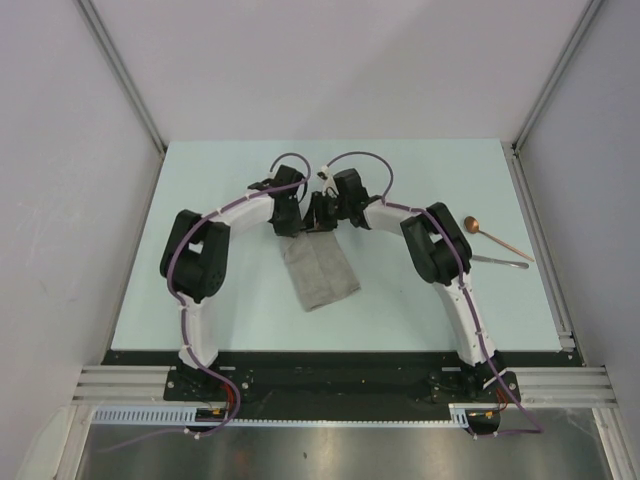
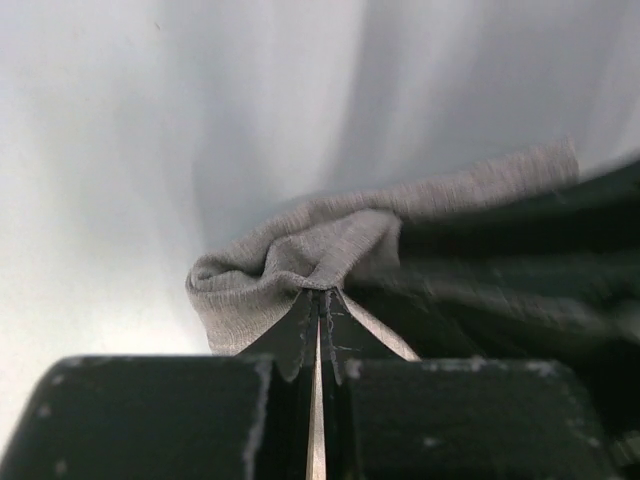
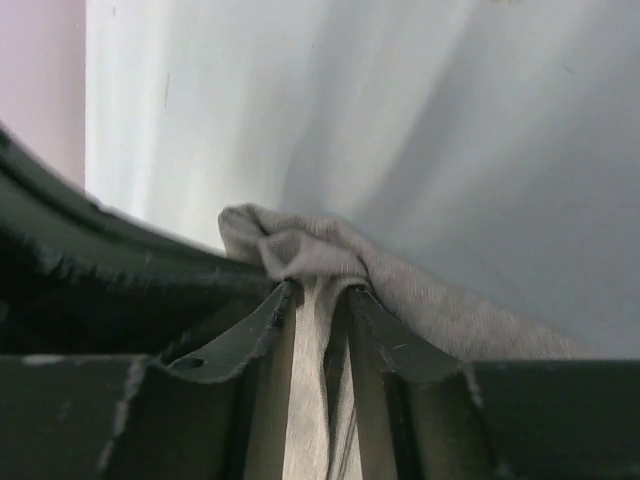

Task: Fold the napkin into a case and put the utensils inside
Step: Smooth out the 2/3-rectangle-folded napkin at the center of the board.

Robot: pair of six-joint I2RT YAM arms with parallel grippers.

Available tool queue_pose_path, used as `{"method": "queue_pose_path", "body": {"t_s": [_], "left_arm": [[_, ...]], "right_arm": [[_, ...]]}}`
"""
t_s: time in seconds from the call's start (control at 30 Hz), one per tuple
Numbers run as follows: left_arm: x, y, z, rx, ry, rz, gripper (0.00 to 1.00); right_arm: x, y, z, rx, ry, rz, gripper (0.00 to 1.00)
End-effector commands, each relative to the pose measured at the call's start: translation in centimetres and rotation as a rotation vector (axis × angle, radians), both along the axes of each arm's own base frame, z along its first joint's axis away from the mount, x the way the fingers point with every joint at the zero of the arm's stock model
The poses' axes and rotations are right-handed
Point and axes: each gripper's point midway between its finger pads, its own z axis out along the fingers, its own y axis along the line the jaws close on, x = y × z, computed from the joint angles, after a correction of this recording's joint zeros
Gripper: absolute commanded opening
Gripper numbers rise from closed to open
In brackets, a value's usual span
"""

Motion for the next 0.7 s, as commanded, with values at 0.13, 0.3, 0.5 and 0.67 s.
{"method": "queue_pose_path", "body": {"t_s": [0.13, 0.3, 0.5, 0.67], "left_arm": [[2.2, 0.1, 1.6, -0.096, -0.078, 0.083, 0.0], [2.1, -0.3, 2.5, -0.13, -0.099, 0.067, 0.12], [0.6, -1.2, 5.0, -0.208, -0.117, 0.01, 0.39], [-1.5, -1.4, 7.0, -0.246, -0.143, -0.038, 0.46]], "right_arm": [[-3.1, -4.3, 5.0, -0.119, -0.013, -0.002, 0.44], [-8.0, -6.6, 5.2, -0.154, 0.019, 0.051, 0.57], [-13.8, -8.0, 3.5, -0.199, 0.107, 0.099, 0.59], [-15.9, -7.8, 2.6, -0.205, 0.127, 0.106, 0.58]]}}
